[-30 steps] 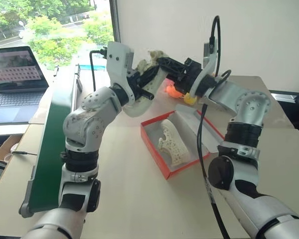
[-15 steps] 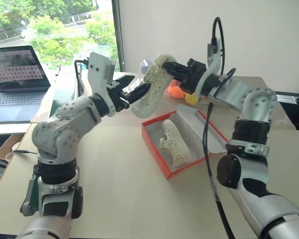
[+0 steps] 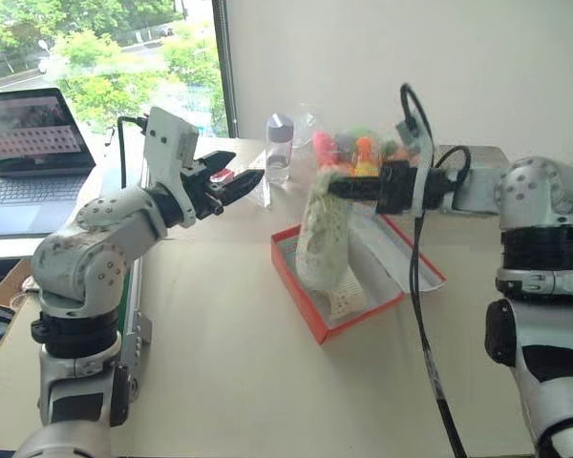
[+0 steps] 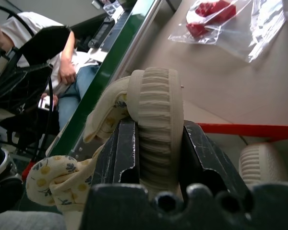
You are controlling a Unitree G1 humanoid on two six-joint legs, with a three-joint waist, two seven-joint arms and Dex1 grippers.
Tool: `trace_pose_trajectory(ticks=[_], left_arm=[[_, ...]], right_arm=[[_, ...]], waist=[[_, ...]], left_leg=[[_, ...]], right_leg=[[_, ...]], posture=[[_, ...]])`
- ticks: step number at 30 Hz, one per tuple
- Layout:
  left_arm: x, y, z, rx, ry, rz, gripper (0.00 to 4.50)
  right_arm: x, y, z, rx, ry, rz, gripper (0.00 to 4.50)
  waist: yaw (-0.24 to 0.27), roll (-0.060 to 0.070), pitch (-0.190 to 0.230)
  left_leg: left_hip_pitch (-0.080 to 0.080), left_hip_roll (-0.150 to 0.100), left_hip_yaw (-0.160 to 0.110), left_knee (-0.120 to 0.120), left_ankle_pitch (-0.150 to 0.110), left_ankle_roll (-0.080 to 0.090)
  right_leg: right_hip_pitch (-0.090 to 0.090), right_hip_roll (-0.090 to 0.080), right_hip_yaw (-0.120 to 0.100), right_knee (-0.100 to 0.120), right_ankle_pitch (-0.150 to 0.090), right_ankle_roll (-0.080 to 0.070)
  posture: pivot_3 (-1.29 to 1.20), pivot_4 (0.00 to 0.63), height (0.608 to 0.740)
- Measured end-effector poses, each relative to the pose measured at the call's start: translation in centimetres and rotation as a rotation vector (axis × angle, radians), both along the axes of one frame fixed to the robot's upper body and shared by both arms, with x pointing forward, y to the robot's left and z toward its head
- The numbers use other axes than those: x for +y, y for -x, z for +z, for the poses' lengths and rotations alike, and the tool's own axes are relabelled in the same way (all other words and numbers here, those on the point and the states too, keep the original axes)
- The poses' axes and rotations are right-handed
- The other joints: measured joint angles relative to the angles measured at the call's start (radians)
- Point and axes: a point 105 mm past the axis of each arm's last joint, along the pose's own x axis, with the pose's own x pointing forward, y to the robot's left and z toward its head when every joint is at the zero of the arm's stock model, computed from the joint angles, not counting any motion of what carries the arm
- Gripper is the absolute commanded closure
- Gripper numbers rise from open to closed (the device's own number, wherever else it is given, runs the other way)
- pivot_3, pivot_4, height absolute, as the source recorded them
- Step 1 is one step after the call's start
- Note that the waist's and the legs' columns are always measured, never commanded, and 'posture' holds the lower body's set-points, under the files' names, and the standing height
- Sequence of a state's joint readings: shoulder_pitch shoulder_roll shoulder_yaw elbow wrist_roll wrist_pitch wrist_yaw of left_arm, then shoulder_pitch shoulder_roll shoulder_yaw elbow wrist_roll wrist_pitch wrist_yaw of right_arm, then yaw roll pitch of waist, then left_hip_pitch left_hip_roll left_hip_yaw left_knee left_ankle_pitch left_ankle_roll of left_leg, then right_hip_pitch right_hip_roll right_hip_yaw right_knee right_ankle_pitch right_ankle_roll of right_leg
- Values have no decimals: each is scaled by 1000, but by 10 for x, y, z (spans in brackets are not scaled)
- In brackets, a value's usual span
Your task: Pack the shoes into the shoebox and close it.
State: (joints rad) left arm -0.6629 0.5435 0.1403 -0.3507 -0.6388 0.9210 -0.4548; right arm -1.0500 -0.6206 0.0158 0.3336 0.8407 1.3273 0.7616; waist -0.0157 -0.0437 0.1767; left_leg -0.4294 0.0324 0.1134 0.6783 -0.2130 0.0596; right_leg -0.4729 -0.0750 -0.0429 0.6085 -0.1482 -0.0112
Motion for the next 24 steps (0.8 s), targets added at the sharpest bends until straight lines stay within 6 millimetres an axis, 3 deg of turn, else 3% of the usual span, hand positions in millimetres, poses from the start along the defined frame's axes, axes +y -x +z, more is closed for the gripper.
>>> trace_pose_trajectory(ticks=[5,10,24], left_arm=[[1,3,-3,-4,-18,12,1166],[3,6,-5,-7,-27,28,1166],[8,9,-4,-13,-25,59,1166]], right_arm=[[-6,-10,-29,33,53,33,3822],[-13,-20,-37,23,91,34,3822],[9,-18,-62,18,176,186,3822]], waist=[[1,0,0],[3,0,0],[2,0,0]], left_leg=[[0,0,0,1,0,0],[0,0,0,1,0,0],[0,0,0,1,0,0]], right_leg=[[0,0,0,1,0,0],[0,0,0,0,0,0],[0,0,0,2,0,0]], posture=[[0,150,740],[0,150,740],[0,150,740]])
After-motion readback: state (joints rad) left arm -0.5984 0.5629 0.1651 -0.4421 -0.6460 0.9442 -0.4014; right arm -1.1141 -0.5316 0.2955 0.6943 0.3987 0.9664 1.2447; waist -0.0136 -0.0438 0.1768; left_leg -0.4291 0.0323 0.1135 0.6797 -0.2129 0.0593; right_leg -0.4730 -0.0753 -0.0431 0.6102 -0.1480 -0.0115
